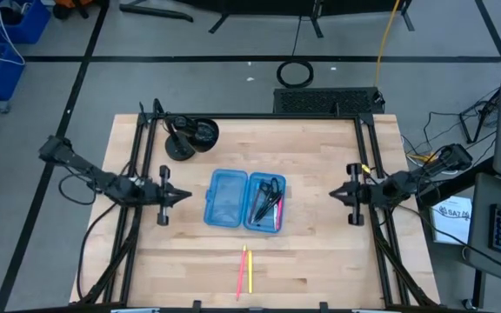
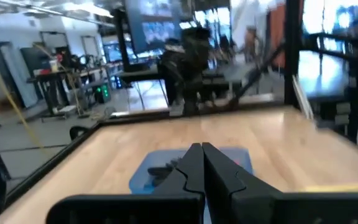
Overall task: Pick & place school supplies into a supply box
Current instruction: Put the yellow pen into the blue box
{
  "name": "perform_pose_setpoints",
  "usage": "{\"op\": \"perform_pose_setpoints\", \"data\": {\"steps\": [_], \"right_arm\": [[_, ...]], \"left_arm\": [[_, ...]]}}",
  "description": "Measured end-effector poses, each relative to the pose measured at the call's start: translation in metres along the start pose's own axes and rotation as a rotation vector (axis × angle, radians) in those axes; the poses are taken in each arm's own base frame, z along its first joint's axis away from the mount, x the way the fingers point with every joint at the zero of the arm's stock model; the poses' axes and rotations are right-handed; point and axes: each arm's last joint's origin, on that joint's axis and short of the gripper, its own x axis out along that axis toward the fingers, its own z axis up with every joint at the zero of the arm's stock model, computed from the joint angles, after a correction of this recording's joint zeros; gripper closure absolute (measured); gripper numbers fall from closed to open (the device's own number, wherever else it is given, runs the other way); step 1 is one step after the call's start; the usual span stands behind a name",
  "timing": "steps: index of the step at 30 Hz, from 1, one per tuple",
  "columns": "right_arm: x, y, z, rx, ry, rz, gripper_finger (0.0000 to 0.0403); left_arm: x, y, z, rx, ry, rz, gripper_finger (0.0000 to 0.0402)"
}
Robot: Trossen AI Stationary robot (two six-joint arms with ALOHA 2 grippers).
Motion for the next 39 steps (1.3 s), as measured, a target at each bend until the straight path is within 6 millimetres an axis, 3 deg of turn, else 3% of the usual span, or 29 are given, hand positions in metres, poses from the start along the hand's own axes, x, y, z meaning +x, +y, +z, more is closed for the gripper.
{"op": "perform_pose_setpoints", "data": {"steps": [10,13,18,24,26,33,39], "right_arm": [[0.004,0.002,-0.020,0.210,0.232,-0.199,0.0403],[0.009,0.008,-0.030,0.188,0.355,-0.193,0.0403],[0.059,0.017,0.005,0.183,0.426,-0.172,0.0403],[0.147,0.050,0.047,0.125,0.703,-0.079,0.0403],[0.171,0.063,0.052,0.131,0.831,-0.084,0.0403],[0.240,0.109,0.076,0.314,1.027,-0.151,0.0403],[0.297,0.146,0.093,0.529,0.934,-0.147,0.0403]], "left_arm": [[0.000,0.004,-0.004,0.070,0.056,0.136,0.0393],[0.000,0.007,-0.001,0.099,0.034,0.180,0.0385],[0.001,0.011,0.003,0.119,0.005,0.220,0.0385],[0.003,0.016,0.000,0.093,0.027,0.264,0.0398],[0.004,0.017,-0.002,0.083,0.043,0.273,0.0395],[0.004,0.019,-0.015,0.035,0.152,0.286,0.0367],[0.003,0.019,-0.021,-0.057,0.189,0.292,0.0366]]}}
